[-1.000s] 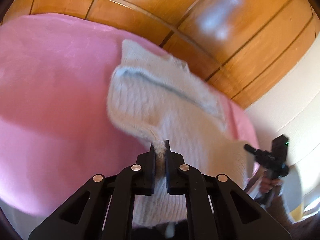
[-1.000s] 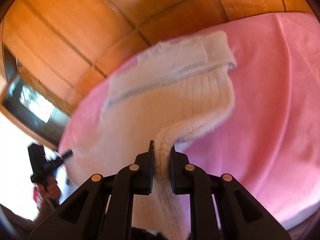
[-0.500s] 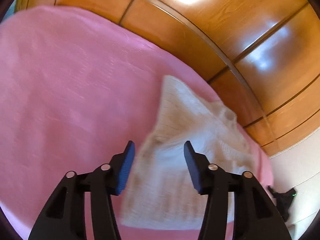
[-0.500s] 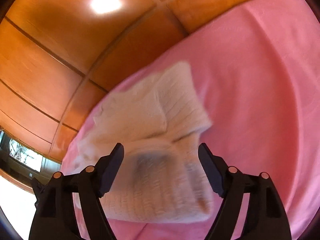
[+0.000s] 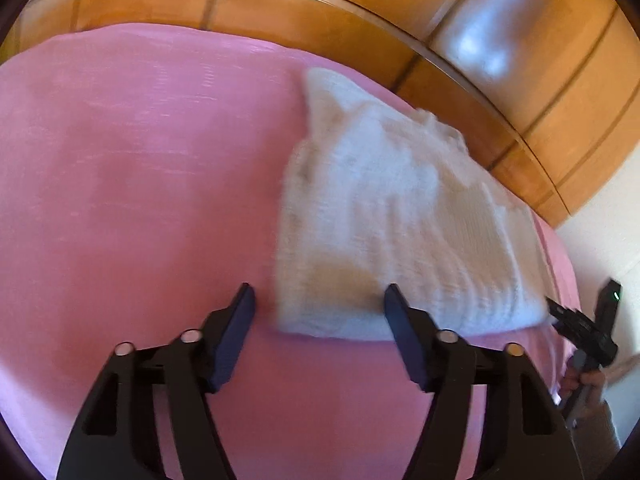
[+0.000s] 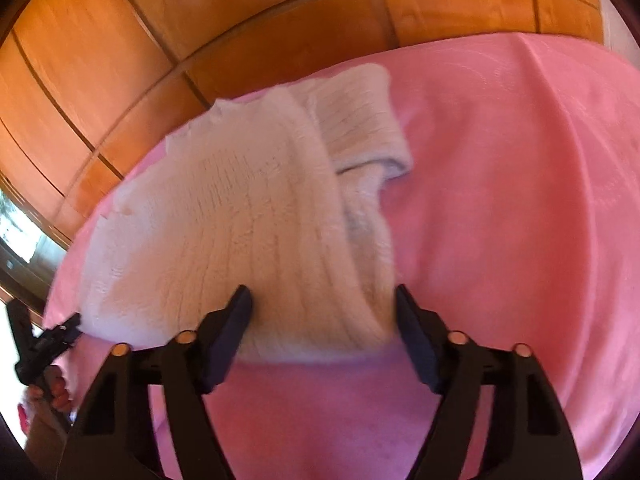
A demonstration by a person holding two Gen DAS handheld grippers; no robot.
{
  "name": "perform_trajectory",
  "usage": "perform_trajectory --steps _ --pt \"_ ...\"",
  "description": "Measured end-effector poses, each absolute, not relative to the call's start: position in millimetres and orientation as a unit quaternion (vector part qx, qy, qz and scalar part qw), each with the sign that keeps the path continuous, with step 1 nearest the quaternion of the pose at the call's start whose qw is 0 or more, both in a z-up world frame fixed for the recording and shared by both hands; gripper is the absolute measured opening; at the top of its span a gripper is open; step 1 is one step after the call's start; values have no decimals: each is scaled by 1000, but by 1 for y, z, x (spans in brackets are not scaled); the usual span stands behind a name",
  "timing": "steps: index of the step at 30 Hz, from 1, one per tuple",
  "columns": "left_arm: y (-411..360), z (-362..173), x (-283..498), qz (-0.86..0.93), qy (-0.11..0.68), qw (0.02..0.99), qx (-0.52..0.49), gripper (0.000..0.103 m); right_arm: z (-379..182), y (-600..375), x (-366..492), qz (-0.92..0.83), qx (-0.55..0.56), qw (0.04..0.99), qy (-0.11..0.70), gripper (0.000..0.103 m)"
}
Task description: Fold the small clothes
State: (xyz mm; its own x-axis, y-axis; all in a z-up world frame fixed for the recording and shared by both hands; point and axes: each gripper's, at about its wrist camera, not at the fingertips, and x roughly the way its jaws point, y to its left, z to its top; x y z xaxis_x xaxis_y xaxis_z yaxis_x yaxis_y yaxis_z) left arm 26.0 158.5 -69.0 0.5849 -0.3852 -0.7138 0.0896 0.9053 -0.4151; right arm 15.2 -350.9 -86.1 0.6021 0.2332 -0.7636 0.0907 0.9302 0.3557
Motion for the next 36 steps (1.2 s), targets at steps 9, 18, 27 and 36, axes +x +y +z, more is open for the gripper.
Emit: perform_trajectory --steps 9,18,27,36 --pt "162 -69 1 -145 437 871 -171 13 -64 -343 -14 50 176 882 434 16" --pt "180 -59 -69 -168 448 856 -196 12 -55 -360 -85 77 229 866 437 14" --pt "183 -54 -113 -133 453 867 -162 42 -52 -351 -122 18 140 879 455 56" --pt "109 -14 -69 -186 366 911 -37 43 -28 -243 -61 117 31 911 395 59"
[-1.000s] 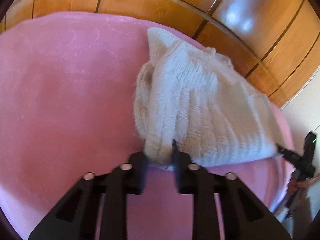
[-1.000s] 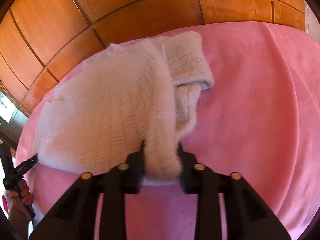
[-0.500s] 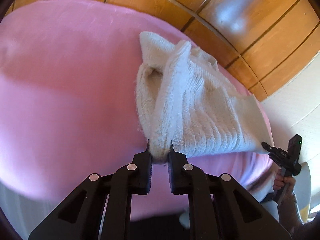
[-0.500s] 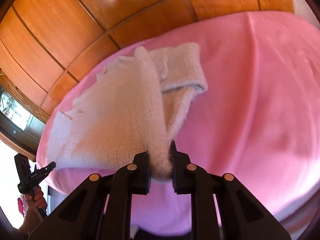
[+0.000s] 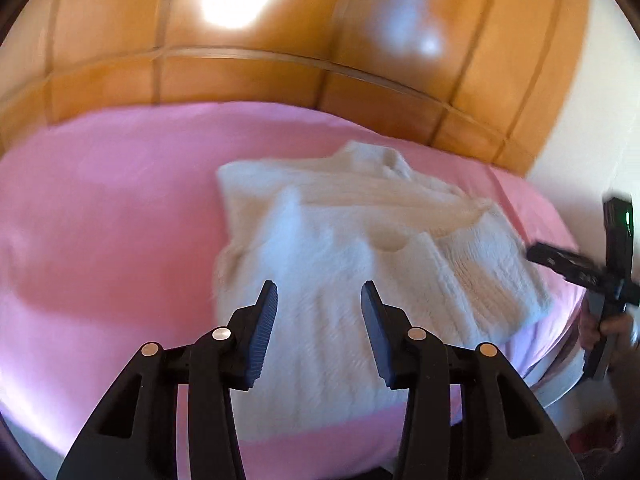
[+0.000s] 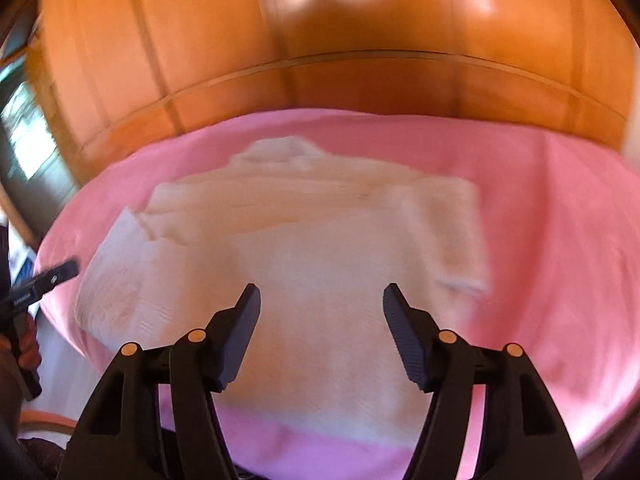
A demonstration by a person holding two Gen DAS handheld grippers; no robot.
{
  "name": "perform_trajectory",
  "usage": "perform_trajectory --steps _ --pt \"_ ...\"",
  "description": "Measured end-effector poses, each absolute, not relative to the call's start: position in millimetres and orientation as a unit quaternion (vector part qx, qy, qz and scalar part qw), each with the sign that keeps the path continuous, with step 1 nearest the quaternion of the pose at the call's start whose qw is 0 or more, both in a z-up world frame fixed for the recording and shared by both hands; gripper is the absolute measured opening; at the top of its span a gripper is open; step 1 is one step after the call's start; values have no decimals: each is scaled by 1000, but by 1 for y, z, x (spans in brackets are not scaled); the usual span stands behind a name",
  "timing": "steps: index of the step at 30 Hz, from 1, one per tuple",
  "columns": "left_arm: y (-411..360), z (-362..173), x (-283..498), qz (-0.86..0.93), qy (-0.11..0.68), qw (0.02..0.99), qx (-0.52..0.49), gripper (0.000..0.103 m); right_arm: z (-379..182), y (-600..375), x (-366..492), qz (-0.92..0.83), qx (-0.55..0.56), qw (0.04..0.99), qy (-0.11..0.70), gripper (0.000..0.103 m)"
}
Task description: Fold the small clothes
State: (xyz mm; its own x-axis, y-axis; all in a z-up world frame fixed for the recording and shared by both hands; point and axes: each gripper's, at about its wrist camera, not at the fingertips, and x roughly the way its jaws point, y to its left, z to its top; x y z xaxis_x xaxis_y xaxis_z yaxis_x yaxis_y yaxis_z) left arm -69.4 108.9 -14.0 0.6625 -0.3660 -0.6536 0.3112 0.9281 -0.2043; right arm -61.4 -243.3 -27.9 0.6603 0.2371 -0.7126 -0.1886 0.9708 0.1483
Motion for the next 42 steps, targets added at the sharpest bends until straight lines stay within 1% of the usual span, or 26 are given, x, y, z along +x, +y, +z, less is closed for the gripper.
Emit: perform_trajectory --steps 2,5,6,7,8,9,12,14,17,19,22,24,26,29,31,32,33,34,36,38,39,42 --pt "83 -20 -56 -207 369 906 -14 43 -39 -219 -42 134 14 904 406 56" --pt "59 -44 -29 -215 414 885 2 43 -61 -203 -19 135 -8 891 433 43" --pt "56 -51 -26 -216 424 880 1 43 -69 -201 -13 131 -10 889 439 36" --pt "52 -60 -20 -214 436 874 2 41 -74 -204 -12 133 -6 888 441 21" --pt "49 -64 -19 -214 436 874 6 26 -76 -206 -12 132 -1 888 441 14" --pt "48 -66 -20 -214 426 879 13 7 -76 -212 -15 131 0 889 438 6" --pt "58 -58 -27 -225 402 888 -8 3 -66 -213 -28 130 1 897 423 5" --pt "66 -46 -32 -216 381 899 -21 3 -50 -217 -36 128 5 906 403 5" --pt "82 -19 -32 -211 343 913 -68 3 -22 -227 -41 119 22 925 359 5" --pt "81 -9 -27 -203 321 923 -67 3 -14 -229 -34 106 16 933 345 5" --pt "73 -11 -9 -186 317 929 -48 3 -29 -232 -7 92 24 929 359 5" --pt "57 -35 15 -151 349 925 -7 3 -56 -232 14 79 24 916 394 5" --pt "48 -68 35 -131 406 904 7 5 -78 -235 20 77 41 907 413 6" --pt "40 -72 29 -119 391 912 33 5 -79 -235 15 72 37 915 395 8" --pt "42 -66 25 -120 396 910 27 8 -76 -237 12 76 39 914 396 12" --pt "44 -62 23 -123 395 910 22 12 -73 -239 10 79 41 913 399 14" --pt "48 -57 20 -125 390 912 16 21 -70 -243 8 85 49 911 401 24" --pt "52 -53 17 -121 384 915 15 25 -66 -247 5 93 60 909 401 46" --pt "62 -45 14 -107 372 922 17 32 -55 -255 -5 102 78 912 390 67" --pt "73 -41 7 -89 364 927 21 36 -47 -259 -13 94 62 917 384 67" --pt "77 -37 6 -82 361 929 22 36 -44 -262 -16 93 60 917 382 67" --pt "94 -36 7 -67 366 928 24 36 -35 -278 -25 77 49 922 376 73"
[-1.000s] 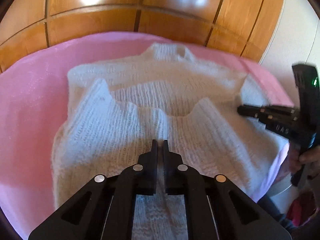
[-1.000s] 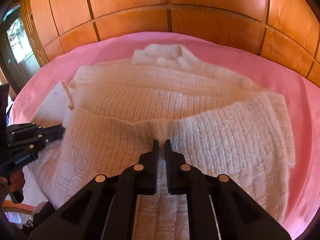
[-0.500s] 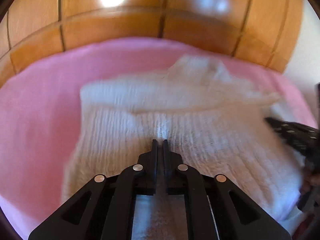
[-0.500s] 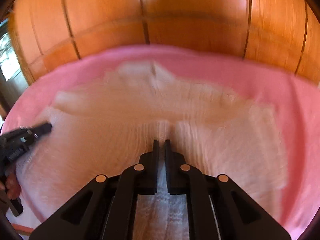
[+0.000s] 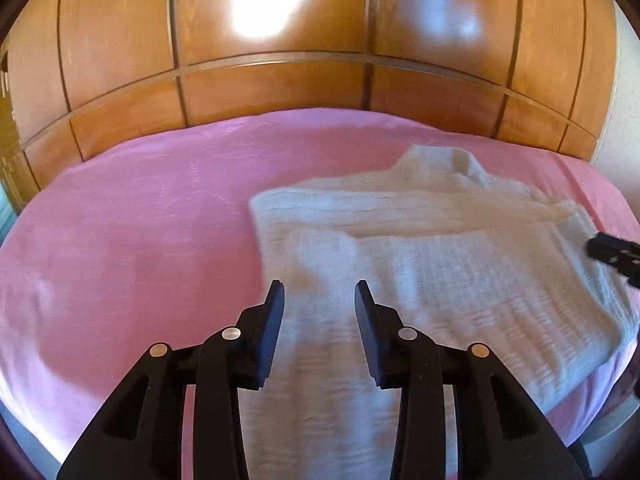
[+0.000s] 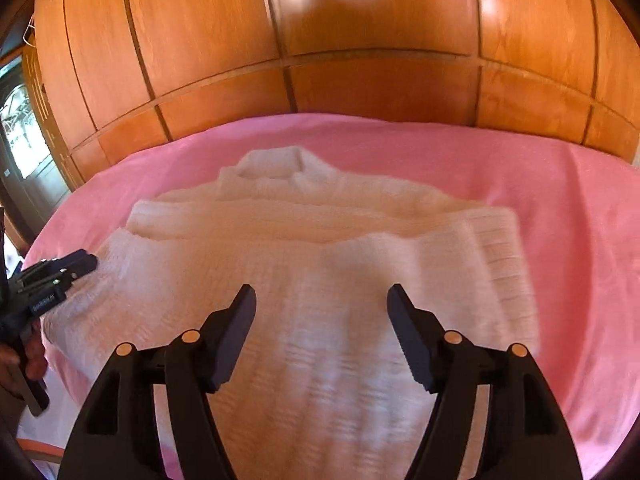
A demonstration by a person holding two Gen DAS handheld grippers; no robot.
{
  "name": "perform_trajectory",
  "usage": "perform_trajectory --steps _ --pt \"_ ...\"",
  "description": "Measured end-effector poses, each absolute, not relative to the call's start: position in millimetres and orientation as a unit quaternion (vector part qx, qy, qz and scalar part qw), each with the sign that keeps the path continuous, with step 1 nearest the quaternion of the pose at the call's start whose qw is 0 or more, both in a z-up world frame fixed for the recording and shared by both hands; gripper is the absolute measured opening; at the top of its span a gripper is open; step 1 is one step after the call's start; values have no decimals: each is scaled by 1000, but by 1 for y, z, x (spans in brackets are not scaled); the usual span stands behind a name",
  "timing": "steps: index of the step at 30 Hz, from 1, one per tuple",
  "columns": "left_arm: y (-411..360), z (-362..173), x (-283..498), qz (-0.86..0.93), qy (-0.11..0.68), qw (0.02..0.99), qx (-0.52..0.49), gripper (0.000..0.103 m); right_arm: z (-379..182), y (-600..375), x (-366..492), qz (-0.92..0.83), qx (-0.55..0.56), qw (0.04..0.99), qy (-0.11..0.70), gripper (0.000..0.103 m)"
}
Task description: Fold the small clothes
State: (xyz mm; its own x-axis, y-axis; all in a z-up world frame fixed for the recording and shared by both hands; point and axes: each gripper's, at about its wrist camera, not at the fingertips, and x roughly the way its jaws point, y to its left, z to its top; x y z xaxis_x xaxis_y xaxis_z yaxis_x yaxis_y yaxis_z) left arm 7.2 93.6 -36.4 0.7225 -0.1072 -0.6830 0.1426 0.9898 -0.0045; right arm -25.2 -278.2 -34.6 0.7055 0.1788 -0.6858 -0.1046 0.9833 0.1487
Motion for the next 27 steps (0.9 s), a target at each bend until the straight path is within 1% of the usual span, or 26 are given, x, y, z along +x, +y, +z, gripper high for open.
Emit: perform_trajectory --steps 1,2,3,4,5,7,8,9,11,12,13,14,15,16,17,18,22,27 --pt "98 -37 6 -65 368 927 22 36 -33 -285 -27 69 47 924 374 73" --pt "102 -37 7 -64 371 926 19 41 -33 -294 -27 61 48 924 374 73" --pt "108 -38 9 -66 374 925 13 54 -33 -305 -27 47 53 924 376 73" --pt "112 -39 12 -71 375 924 7 59 -35 -318 -25 37 65 922 380 73" --pt "114 -40 13 -79 379 922 4 61 -37 -329 -22 30 78 919 385 73" --pt "115 -44 20 -91 390 916 2 61 -42 -345 -16 21 95 915 393 70" --pt "113 -45 23 -99 394 914 5 61 -45 -350 -12 20 103 911 398 65" --pt "109 -48 27 -107 398 911 13 55 -48 -355 -7 21 112 907 406 60" --pt "103 -53 32 -122 406 905 26 46 -55 -359 4 30 124 899 420 58" --pt "101 -57 36 -126 412 902 32 37 -57 -359 7 33 124 897 423 58" --pt "101 -59 37 -125 413 901 35 30 -59 -358 10 33 122 896 427 54" --pt "100 -60 38 -128 413 901 37 19 -60 -355 13 36 116 895 429 49" --pt "99 -58 37 -130 407 903 42 10 -60 -351 14 37 104 895 432 35" --pt "99 -57 35 -126 400 906 47 9 -60 -346 12 29 84 897 433 23" --pt "99 -55 33 -122 393 910 51 6 -58 -342 10 19 64 900 431 19" --pt "101 -54 31 -120 389 912 50 5 -55 -338 7 7 40 903 427 8" --pt "107 -41 20 -111 370 922 33 5 -39 -330 -8 -16 -6 915 404 6" --pt "114 -11 -3 -120 334 935 30 5 2 -337 -29 -8 19 936 352 6"
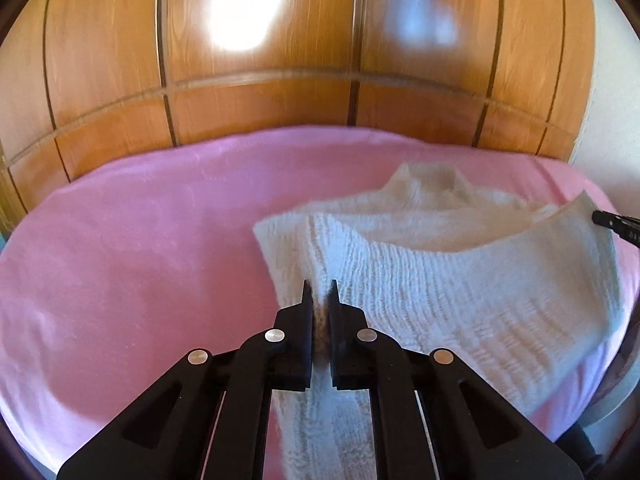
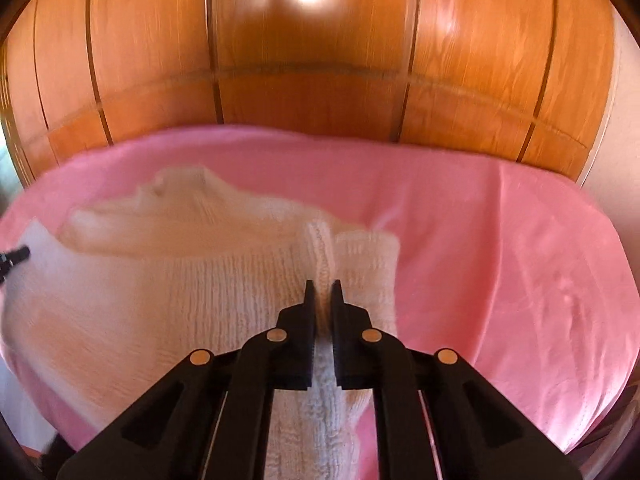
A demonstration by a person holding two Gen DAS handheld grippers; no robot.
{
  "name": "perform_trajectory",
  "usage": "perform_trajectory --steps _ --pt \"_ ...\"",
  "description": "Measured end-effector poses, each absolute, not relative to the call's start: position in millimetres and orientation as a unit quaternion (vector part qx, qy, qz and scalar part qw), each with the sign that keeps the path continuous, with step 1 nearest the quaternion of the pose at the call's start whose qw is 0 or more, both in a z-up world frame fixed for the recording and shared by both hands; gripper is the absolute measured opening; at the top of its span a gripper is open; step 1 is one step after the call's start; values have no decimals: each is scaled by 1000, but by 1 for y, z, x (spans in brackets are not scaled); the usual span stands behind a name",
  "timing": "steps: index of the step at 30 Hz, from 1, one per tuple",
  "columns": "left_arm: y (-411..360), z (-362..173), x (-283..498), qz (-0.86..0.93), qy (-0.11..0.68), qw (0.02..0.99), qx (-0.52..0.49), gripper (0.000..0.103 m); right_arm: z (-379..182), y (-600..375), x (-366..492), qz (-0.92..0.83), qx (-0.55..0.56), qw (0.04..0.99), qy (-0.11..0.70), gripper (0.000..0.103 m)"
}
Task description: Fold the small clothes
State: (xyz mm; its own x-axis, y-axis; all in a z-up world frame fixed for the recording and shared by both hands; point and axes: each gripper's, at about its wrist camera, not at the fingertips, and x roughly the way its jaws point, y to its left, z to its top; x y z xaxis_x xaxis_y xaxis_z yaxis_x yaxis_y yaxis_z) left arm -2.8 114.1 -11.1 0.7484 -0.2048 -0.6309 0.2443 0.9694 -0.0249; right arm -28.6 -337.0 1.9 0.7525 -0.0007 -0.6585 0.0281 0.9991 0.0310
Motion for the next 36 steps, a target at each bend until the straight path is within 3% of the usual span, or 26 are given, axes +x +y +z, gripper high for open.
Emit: perform_trajectory --steps 6,14,21,22,24,28,30,31,33,36 --pt "115 15 5 -126 307 943 12 5 26 -348 -12 -4 62 944 325 6" --pt "105 22 96 -98 309 946 -1 5 11 -371 82 -50 98 936 334 6" --pt "81 -45 181 -37 391 919 36 5 -75 -379 144 -116 65 902 411 5" --pt "78 -59 187 -29 409 911 44 5 -88 -380 147 -124 64 894 425 0" --pt "73 -85 191 -13 429 901 65 5 -106 -390 151 -125 89 882 446 0" --pt "67 -78 182 -4 418 905 80 5 -99 -400 144 -121 109 885 436 1" --pt "70 -68 170 -7 404 912 71 8 -87 -400 136 -122 107 893 419 11" --pt "71 -61 163 -7 395 916 68 8 -80 -400 130 -120 106 900 406 29" --pt "76 -45 139 -11 375 925 52 8 -60 -392 112 -129 88 914 374 56" --pt "76 -28 107 -25 357 933 36 8 -34 -370 87 -98 65 930 349 63"
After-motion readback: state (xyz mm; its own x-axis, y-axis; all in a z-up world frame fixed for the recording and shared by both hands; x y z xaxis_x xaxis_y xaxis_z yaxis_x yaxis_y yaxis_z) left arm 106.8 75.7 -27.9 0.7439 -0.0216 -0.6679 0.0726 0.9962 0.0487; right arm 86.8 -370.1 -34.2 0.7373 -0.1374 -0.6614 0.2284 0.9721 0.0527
